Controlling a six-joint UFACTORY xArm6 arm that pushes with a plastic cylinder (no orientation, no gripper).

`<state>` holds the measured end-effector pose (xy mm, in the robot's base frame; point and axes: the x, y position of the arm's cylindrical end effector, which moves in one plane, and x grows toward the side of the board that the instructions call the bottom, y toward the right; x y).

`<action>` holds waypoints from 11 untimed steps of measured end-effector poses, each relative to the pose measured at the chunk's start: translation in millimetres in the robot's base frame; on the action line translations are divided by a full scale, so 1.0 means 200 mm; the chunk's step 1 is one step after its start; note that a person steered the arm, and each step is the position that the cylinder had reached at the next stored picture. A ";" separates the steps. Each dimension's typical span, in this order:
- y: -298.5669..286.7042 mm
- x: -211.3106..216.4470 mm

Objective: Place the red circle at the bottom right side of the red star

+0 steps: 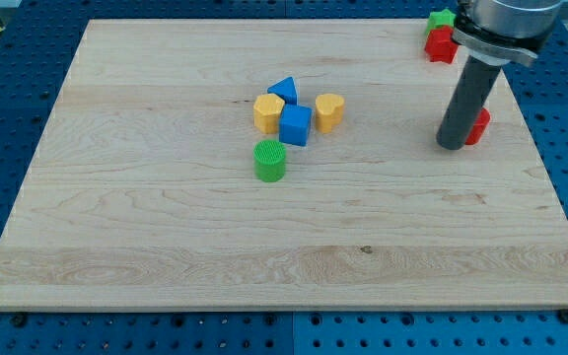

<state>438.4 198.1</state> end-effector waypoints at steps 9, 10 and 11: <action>0.36 -0.46; 0.36 -0.55; 0.36 -0.59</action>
<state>320.9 270.1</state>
